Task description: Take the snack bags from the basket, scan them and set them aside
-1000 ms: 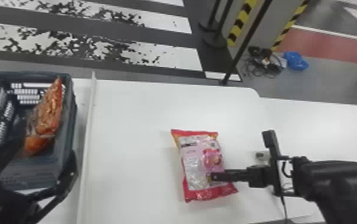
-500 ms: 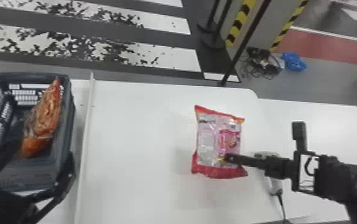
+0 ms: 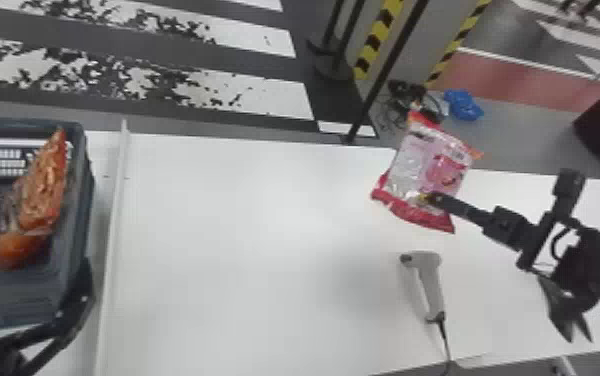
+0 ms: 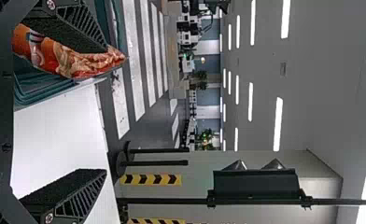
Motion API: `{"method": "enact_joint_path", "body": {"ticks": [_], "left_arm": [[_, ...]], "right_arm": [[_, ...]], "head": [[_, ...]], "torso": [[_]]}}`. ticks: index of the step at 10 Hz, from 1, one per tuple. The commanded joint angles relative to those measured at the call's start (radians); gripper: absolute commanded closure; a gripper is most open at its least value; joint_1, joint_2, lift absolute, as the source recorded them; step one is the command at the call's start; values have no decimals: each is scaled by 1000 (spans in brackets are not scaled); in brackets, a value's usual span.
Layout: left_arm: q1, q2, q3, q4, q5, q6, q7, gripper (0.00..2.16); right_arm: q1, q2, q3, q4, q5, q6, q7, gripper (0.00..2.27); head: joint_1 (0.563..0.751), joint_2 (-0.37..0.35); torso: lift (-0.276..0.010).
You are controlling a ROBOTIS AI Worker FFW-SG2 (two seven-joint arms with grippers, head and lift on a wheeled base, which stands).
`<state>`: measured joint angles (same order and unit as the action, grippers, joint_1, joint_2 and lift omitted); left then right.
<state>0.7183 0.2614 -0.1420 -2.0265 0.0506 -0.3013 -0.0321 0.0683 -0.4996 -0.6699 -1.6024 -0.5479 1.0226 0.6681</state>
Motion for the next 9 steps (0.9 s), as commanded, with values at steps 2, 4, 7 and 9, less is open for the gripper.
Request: {"method": "enact_joint_path", "body": {"ticks": [2, 4, 7, 9], "left_arm": [[-5, 1, 2, 0, 0, 0, 0, 80], [-8, 2, 4, 3, 0, 0, 0, 80], [-14, 7, 4, 2, 3, 3, 0, 80], [-16, 9, 4, 2, 8, 0, 0, 80]], "right_arm": [[-67, -46, -30, 188, -3, -106, -119, 2250], [-67, -40, -13, 231, 63, -223, -305, 2250], [-74, -30, 15, 298, 172, -339, -538, 2250], [-79, -28, 44, 357, 192, -348, -590, 2250]], "head": [[695, -350], [695, -350], [695, -350], [695, -350]], "torso": [[-75], [-75], [-75], [-75]]}}
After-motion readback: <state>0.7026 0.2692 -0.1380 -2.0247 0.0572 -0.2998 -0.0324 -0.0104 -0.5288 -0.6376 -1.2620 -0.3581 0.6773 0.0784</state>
